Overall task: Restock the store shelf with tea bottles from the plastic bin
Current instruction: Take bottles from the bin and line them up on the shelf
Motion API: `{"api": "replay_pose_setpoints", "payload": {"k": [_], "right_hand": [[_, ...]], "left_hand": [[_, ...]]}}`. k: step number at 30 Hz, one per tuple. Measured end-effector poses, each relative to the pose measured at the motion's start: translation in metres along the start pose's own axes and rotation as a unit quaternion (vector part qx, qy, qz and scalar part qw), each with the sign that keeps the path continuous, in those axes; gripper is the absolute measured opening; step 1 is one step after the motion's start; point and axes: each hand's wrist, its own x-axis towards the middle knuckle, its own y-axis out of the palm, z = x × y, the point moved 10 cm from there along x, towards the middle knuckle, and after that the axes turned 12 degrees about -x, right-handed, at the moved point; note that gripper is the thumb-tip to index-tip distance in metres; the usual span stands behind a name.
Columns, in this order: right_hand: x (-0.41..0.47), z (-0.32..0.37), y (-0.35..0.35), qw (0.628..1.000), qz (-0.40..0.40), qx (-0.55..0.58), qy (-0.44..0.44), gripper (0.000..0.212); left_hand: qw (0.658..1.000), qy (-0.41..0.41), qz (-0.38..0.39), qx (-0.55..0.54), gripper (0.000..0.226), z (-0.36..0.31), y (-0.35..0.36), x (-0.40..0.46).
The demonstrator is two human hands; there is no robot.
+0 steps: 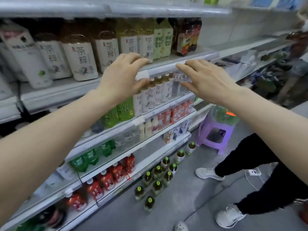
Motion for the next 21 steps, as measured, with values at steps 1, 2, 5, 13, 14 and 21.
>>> {"api": "replay_pose_setpoints", "payload": {"k": [1,2,5,13,14,21], "right_hand": [[-0.008,-0.013,0.012,1.0,0.007,0.001,0.006,0.054],[-0.016,-0.026,0.023,1.0,0.01,0.0,0.011,0.054],[-0.034,-0.069,0.059,1.0,0.017,-0.006,0.018,0.055],[-0.073,-0.196,0.171,0.998,0.042,0.005,0.036,0.056],[-0.078,-0.21,0.185,0.998,0.045,0.006,0.039,0.055],[-0.118,-0.306,0.285,0.992,0.084,0.018,0.092,0.056]], "left_hand": [[1.0,0.003,0.005,-0.008,0.055,-0.007,0.016,0.009],[1.0,0.006,0.01,-0.015,0.054,-0.014,0.032,0.019],[0.999,0.011,0.019,-0.031,0.055,-0.03,0.081,0.054],[0.998,0.015,0.036,-0.056,0.055,-0.073,0.208,0.162],[0.997,0.018,0.038,-0.058,0.054,-0.078,0.223,0.176],[0.992,0.04,0.081,-0.086,0.057,-0.117,0.34,0.267]]}}
